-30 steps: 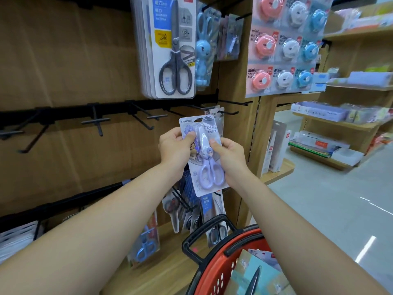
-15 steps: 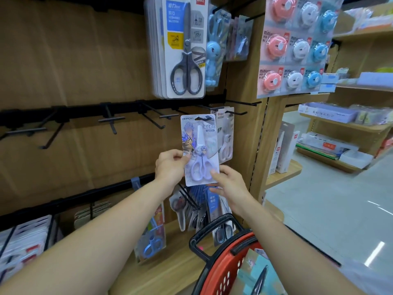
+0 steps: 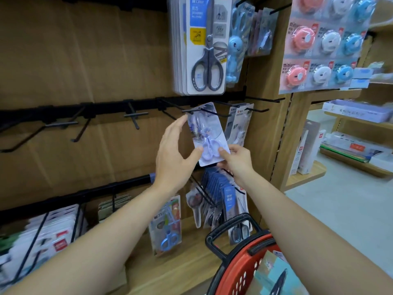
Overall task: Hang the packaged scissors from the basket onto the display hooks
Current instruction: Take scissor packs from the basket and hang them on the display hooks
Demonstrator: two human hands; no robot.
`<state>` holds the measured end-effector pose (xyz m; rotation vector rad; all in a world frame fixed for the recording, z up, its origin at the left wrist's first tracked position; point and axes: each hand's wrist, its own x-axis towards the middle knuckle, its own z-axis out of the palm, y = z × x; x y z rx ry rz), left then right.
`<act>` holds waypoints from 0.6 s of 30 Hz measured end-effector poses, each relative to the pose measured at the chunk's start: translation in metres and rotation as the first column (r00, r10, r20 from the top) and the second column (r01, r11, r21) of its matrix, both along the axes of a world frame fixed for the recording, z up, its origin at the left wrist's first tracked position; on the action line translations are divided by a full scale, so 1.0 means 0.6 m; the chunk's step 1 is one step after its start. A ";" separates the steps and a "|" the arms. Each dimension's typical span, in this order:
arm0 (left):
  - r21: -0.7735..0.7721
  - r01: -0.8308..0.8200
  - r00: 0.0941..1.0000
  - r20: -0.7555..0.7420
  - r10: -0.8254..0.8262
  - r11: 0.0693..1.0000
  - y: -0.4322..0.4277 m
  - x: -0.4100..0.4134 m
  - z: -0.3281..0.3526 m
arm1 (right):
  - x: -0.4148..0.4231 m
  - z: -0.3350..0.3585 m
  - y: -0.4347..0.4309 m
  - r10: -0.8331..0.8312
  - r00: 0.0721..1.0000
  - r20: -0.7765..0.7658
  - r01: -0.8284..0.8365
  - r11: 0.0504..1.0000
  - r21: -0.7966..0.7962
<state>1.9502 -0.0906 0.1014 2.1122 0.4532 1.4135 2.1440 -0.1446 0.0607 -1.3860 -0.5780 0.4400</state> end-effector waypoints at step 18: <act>-0.024 0.199 0.961 -0.189 -0.200 0.980 0.037 -0.047 0.010 | 0.016 -0.041 0.024 0.022 0.975 0.222 0.021 0.982 -0.186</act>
